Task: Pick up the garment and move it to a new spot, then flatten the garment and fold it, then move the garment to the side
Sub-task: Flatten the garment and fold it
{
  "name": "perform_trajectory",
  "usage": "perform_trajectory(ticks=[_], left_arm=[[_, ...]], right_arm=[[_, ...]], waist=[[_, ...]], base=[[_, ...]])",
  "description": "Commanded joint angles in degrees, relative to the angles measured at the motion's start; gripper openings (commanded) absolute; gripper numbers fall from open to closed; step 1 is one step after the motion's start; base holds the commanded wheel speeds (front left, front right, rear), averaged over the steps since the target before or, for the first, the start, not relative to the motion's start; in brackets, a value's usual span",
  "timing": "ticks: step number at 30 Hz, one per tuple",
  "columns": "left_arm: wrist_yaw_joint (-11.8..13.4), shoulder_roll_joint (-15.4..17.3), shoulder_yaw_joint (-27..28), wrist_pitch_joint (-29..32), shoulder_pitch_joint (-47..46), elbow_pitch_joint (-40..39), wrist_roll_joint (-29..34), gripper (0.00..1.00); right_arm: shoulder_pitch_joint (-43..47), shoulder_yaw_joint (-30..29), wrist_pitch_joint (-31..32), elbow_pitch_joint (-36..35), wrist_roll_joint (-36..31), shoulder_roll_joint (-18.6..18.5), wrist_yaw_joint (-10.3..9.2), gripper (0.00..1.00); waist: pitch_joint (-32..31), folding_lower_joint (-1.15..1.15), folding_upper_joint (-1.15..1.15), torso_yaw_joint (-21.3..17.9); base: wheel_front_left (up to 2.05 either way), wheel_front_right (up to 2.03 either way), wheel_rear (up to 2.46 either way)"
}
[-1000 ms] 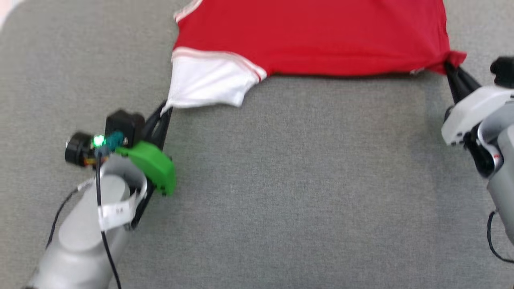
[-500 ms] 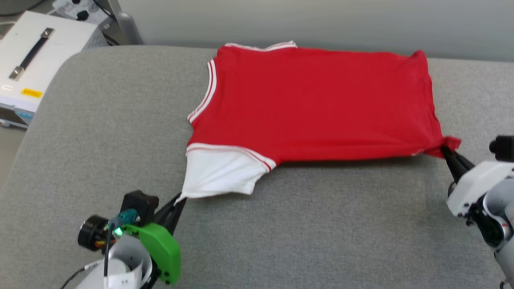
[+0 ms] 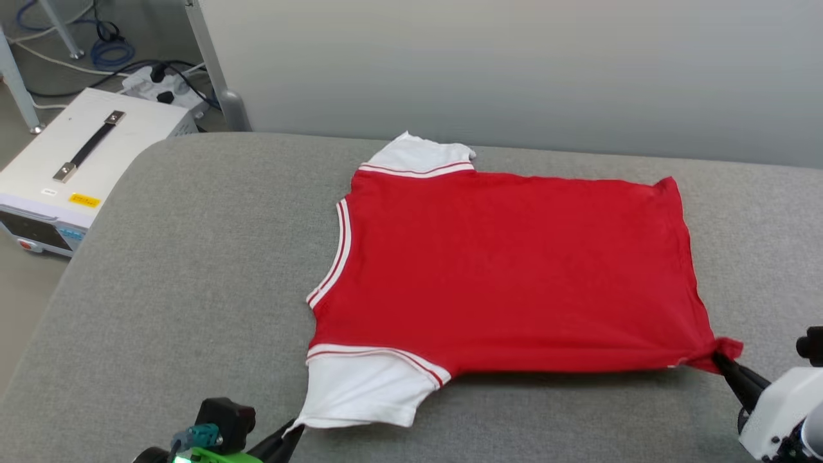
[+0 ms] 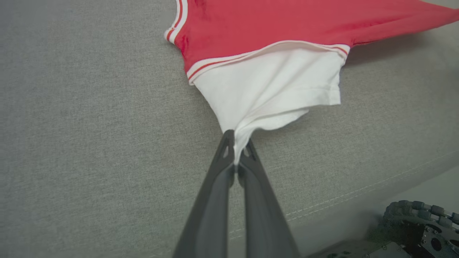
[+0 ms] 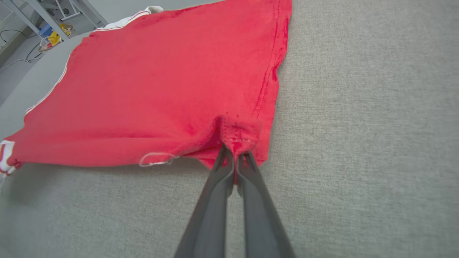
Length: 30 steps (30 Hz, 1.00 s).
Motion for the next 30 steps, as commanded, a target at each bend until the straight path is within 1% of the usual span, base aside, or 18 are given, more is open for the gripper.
perform_trajectory(ticks=[1, 5, 8, 14, 17, 21, 30], left_arm=[[0.54, 0.58, 0.13, 0.21, 1.64, -0.70, -0.65, 0.00], [1.17, 0.73, -0.82, 1.21, 4.04, -2.11, -1.31, 0.00], [1.80, 0.89, -1.05, 1.57, 5.26, -3.10, -1.65, 0.00], [2.75, 0.09, 0.18, -1.03, 3.68, -4.10, -0.59, 0.00], [3.31, -1.15, 1.13, -2.81, 1.44, -3.90, 0.16, 0.00], [3.44, -2.45, 1.96, -4.34, -2.21, -3.00, 1.21, 0.00], [3.24, -5.54, 3.53, -6.31, -13.35, 1.43, 3.64, 0.00]], right_arm=[[2.34, -0.86, 0.74, -1.30, 0.81, -0.61, -0.10, 0.00], [7.37, -3.37, 2.54, -5.00, 2.02, -0.93, -0.10, 0.00], [10.96, -4.66, 4.15, -8.41, 1.75, -1.28, -0.10, 0.00], [14.74, -8.46, 6.04, -13.80, -0.32, -0.81, -0.10, 0.00], [14.93, -10.49, 6.63, -15.85, -1.75, -0.11, -0.10, 0.00], [13.94, -12.94, 8.10, -18.22, -3.57, 0.84, -0.10, 0.00], [7.73, -16.11, 12.54, -21.31, -7.69, 3.08, -0.10, 0.00]], waist=[[-1.20, 0.01, 0.00, 0.24], [-1.80, 0.01, 0.00, 0.27], [-1.74, 0.01, 0.00, 0.23], [-0.12, 0.01, 0.00, 0.06], [1.15, 0.01, 0.00, -0.13], [3.30, 0.01, 0.00, -0.38], [9.27, 0.01, 0.00, -1.04]], base=[[0.00, 0.00, 0.00], [0.00, 0.00, 0.00], [0.00, 0.00, 0.00], [0.00, 0.00, 0.00], [0.00, 0.00, 0.00], [0.00, 0.00, 0.00], [0.00, 0.00, 0.00]])
